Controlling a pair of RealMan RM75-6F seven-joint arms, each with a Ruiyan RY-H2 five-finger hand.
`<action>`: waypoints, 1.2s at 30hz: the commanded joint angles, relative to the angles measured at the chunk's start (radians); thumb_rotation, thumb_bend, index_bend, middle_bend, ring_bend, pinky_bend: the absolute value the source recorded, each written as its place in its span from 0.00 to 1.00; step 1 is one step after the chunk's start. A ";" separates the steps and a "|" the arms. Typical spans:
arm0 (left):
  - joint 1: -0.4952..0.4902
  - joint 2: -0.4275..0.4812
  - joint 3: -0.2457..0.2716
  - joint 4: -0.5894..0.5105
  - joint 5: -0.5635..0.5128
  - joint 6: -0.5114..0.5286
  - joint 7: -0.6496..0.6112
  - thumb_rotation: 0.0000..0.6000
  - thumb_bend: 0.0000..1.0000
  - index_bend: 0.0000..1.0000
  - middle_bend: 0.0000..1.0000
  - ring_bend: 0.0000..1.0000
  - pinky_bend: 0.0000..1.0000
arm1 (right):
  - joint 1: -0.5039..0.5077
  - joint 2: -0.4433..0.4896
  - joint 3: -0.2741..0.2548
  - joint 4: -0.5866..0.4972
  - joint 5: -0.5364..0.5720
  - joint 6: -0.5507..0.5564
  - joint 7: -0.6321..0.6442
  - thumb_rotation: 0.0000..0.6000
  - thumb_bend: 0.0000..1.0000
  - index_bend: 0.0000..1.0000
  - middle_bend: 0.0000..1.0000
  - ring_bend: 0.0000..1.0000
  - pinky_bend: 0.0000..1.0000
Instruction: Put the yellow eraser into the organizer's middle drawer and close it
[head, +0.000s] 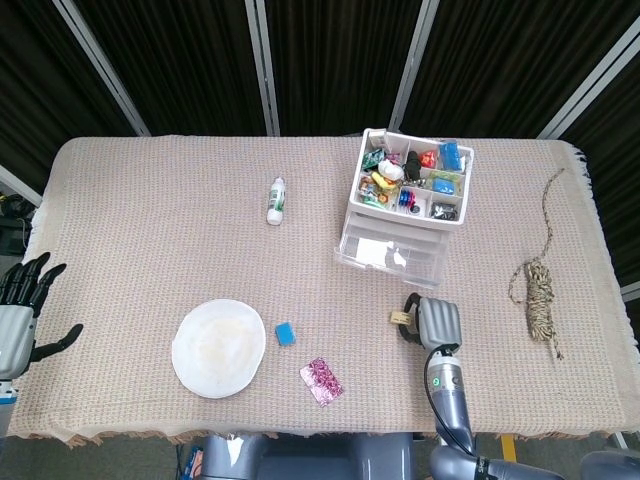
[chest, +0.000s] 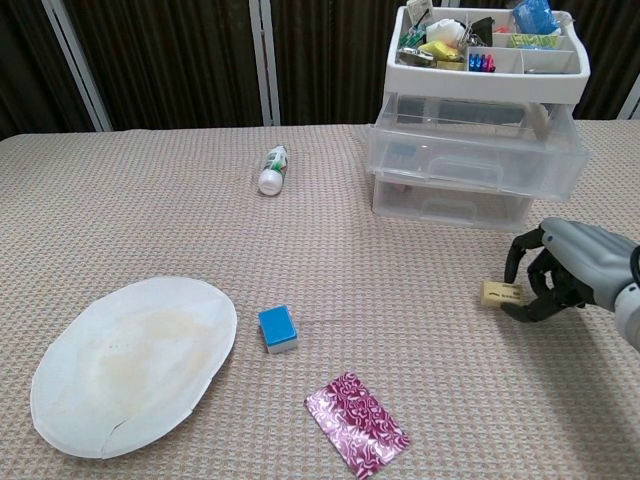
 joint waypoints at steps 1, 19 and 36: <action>0.000 0.000 0.000 0.000 0.000 0.000 0.000 1.00 0.25 0.12 0.00 0.00 0.00 | -0.013 0.024 -0.010 -0.039 -0.028 0.022 0.008 1.00 0.24 0.61 0.80 0.79 0.67; 0.000 0.001 -0.001 -0.003 -0.002 -0.002 -0.001 1.00 0.25 0.12 0.00 0.00 0.00 | -0.133 0.243 0.005 -0.243 0.016 0.096 0.078 1.00 0.24 0.61 0.80 0.79 0.67; 0.000 0.001 0.000 -0.004 -0.001 -0.001 -0.001 1.00 0.25 0.12 0.00 0.00 0.00 | -0.163 0.338 0.135 -0.405 0.038 0.256 0.057 1.00 0.24 0.61 0.80 0.79 0.67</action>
